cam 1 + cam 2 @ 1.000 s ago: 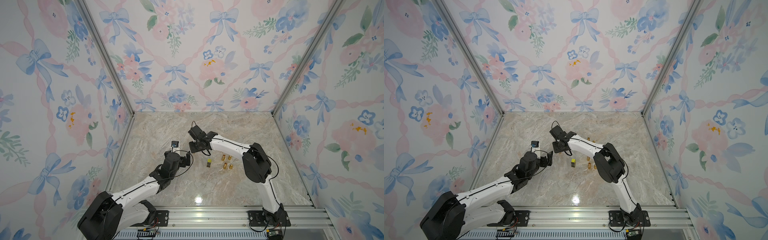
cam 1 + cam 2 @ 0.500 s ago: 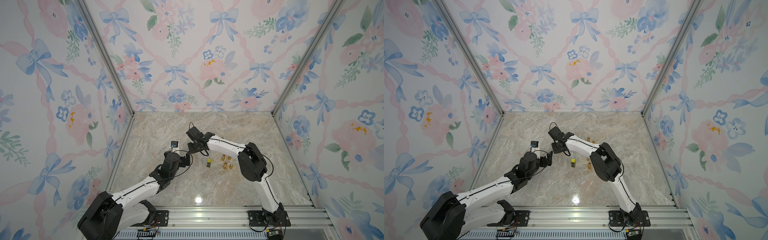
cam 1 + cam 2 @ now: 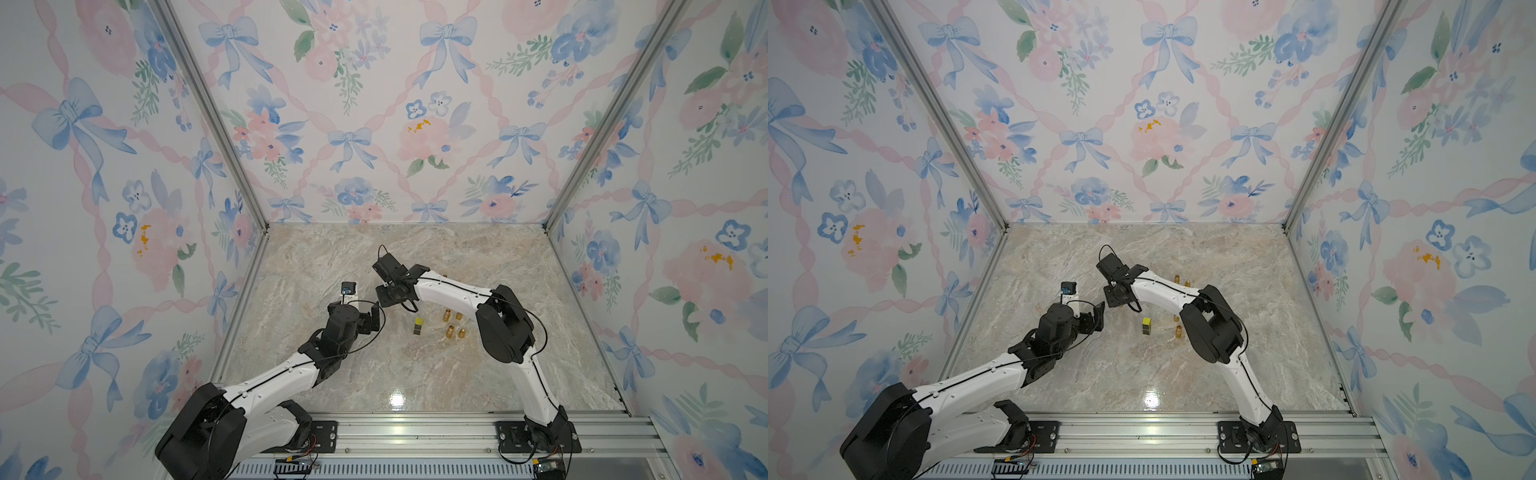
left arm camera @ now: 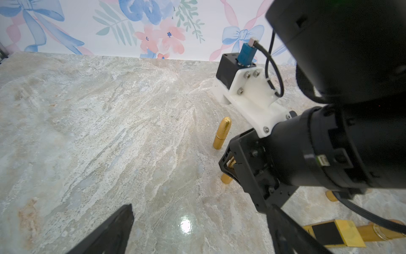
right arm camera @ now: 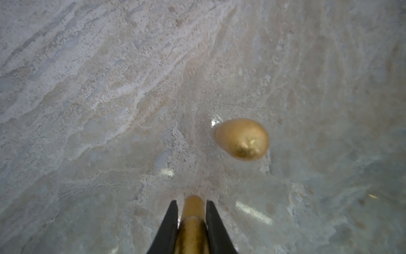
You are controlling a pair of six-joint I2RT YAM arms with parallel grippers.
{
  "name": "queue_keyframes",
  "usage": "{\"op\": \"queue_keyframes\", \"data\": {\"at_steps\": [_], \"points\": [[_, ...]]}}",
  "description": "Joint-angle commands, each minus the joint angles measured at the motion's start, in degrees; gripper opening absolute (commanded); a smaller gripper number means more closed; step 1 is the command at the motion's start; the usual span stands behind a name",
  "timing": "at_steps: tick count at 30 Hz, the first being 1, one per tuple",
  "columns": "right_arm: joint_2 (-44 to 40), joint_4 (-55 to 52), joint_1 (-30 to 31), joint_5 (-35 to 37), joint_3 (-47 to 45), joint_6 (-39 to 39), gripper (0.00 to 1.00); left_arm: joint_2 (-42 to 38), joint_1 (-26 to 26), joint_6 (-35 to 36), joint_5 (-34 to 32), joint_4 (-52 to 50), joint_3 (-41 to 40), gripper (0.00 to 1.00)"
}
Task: Open the lipstick cap
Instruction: Pick up the lipstick at the center of the board.
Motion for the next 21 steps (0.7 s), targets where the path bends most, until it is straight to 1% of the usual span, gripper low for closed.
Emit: {"op": "queue_keyframes", "data": {"at_steps": [1,6,13,17,21], "points": [[-6.6,-1.2,0.5,-0.4,-2.6,-0.6,0.19,-1.0,0.5,-0.3,0.6,0.4,-0.6,0.98],[-13.7,-1.3,-0.4,-3.3,-7.6,0.2,0.19,-1.7,0.5,0.6,1.9,0.5,-0.7,0.98],[-23.6,-3.5,-2.9,-10.5,-13.6,0.9,0.19,-1.7,-0.3,3.4,8.8,1.9,-0.5,0.98],[-28.1,-6.3,-4.4,-15.6,-16.0,0.8,0.19,-1.4,-1.8,5.7,14.0,4.6,-1.2,0.98],[-32.1,-7.9,-5.6,-20.1,-18.7,1.4,0.2,-0.3,-5.9,9.8,17.5,6.6,-0.9,0.96]]}}
